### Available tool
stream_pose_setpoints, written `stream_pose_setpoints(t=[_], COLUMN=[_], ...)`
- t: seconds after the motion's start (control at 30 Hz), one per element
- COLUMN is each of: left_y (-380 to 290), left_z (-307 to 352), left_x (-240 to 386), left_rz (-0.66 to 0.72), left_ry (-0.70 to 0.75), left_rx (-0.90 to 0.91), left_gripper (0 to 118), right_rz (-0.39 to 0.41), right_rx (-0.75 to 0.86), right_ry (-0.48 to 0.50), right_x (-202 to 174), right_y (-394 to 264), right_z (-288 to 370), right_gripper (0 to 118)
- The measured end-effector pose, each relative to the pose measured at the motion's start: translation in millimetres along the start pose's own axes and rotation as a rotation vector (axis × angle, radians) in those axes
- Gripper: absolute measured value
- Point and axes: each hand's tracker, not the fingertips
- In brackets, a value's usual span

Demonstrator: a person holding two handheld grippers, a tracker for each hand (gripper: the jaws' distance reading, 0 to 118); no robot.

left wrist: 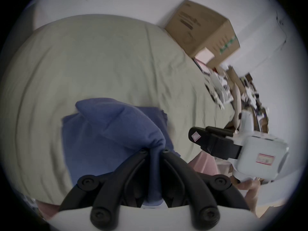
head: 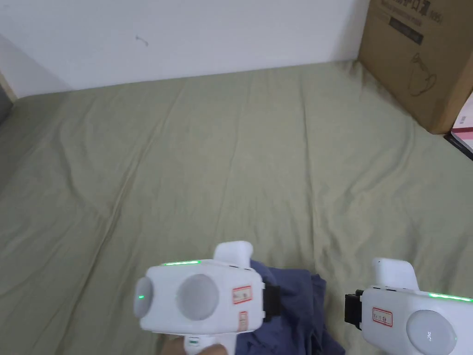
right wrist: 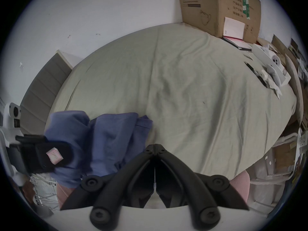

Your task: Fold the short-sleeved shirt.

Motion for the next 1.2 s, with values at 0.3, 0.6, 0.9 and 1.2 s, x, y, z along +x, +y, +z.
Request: stream_pose_setpoints(t=[0.3,0.6,0.9,1.2], left_y=[-0.5,12.8,13.2,8.8], left_z=[-40.1,0.8,-52.4,-102.4], left_x=[24.2,-32.5,-18.3,31.0], left_rz=[-0.101,-0.019,0.006,-0.094], left_ry=[-0.112,0.174,0.025,0.018], left_rx=[-0.109,-0.004,-0.055,-0.158], left_gripper=[107,2,0,0], right_rz=[-0.063,-0.076,-0.069,-0.101], right_rx=[-0.031,-0.022,-0.032,-0.041], right_ry=[-0.028,-0.013,-0.004,-0.027], right_x=[29.5,29.5,28.1,44.1], right_y=[-6.7,-6.0,-9.0,-11.3], right_z=[-7.4,-8.9,-11.2,-17.8], right_gripper=[0,0,0,0])
